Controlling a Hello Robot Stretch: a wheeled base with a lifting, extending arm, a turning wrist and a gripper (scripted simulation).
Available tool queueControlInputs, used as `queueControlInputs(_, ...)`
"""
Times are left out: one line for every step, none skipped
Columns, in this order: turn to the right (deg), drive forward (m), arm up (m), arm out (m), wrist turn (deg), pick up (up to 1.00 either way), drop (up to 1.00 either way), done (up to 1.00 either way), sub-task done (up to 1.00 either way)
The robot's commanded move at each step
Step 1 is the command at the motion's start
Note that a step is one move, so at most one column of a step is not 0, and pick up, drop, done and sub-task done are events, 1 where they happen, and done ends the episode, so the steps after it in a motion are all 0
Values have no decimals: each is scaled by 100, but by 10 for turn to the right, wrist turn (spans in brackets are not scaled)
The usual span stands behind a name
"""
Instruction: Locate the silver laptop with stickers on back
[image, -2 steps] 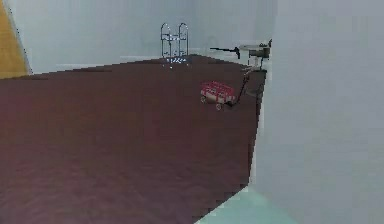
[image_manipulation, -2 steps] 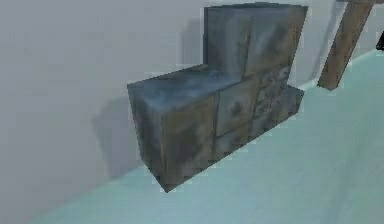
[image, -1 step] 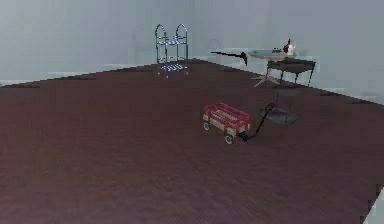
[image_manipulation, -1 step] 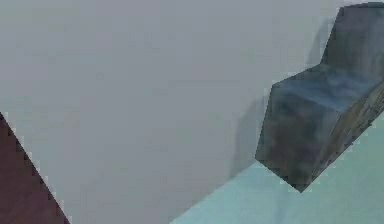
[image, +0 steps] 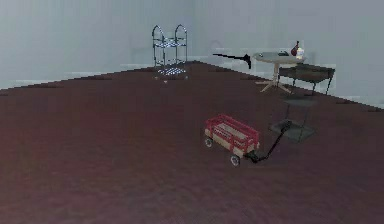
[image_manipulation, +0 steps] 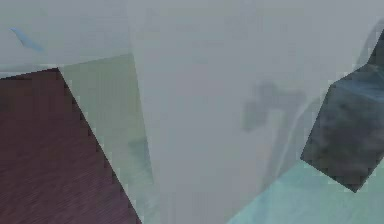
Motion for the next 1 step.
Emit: queueControlInputs(-60, 0, 0, 0, 0, 0, 0, 0, 0)
